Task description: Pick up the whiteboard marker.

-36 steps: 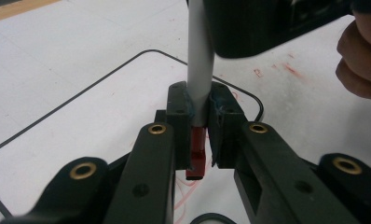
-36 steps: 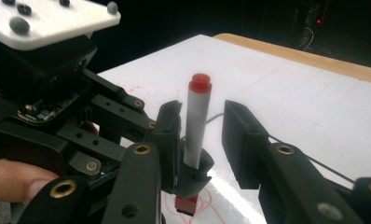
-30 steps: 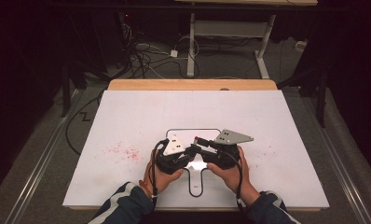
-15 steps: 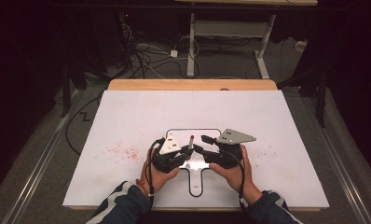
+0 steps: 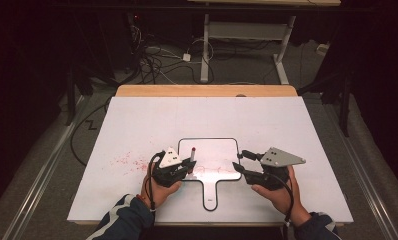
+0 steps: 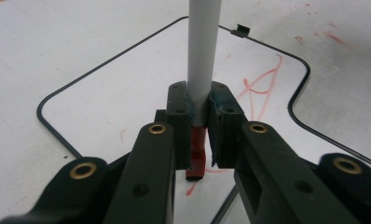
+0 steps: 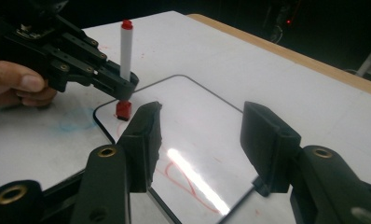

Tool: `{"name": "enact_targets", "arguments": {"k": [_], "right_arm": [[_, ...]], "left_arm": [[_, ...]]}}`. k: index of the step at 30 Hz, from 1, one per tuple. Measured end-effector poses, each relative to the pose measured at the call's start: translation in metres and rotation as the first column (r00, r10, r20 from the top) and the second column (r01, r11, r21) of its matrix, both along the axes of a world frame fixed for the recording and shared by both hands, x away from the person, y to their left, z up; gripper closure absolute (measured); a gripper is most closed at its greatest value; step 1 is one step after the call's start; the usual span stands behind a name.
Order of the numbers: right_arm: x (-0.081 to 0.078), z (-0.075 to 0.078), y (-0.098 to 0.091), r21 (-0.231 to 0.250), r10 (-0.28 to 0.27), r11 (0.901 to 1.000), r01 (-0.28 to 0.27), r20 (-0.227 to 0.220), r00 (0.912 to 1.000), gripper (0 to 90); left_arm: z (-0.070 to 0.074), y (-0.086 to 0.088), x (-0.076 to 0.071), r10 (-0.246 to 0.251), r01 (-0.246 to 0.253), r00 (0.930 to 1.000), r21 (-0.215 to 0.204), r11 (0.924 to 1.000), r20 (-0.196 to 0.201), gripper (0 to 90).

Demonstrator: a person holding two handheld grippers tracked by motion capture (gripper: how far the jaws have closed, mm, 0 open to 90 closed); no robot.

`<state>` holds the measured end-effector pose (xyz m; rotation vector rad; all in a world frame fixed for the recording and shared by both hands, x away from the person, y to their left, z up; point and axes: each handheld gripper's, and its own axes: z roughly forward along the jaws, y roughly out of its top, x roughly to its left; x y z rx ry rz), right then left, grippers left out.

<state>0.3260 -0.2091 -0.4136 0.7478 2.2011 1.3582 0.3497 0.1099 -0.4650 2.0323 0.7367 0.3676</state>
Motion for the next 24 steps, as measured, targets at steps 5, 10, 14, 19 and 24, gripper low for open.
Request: {"name": "enact_targets", "arguments": {"k": [5,10,14,19,24], "right_arm": [[-0.008,-0.001,-0.012,-0.014,-0.024,0.9996,0.024,0.025,0.9994,44.7],[-0.015,-0.002,-0.020,-0.034,-0.047,0.9983,0.048,0.051,0.9976,42.6],[-0.021,-0.003,-0.027,-0.039,-0.056,0.9975,0.059,0.075,0.9957,42.0],[-0.025,-0.007,-0.035,-0.068,-0.071,0.9947,0.076,0.076,0.9946,40.1],[-0.030,-0.012,-0.042,-0.101,-0.095,0.9895,0.103,0.081,0.9922,38.9]], "left_arm": [[-0.001,0.003,-0.002,-0.025,0.025,0.9997,0.004,0.9997,0.006,78.2],[-0.002,0.008,-0.001,-0.037,0.037,0.9993,0.000,0.9993,0.007,78.2],[-0.002,0.009,-0.002,-0.049,0.049,0.9987,0.006,0.9988,0.018,78.2],[-0.003,0.010,-0.001,-0.047,0.047,0.9987,-0.001,0.9989,0.018,78.2],[-0.004,0.010,-0.001,-0.033,0.034,0.9992,-0.011,0.9994,0.020,78.3]]}}
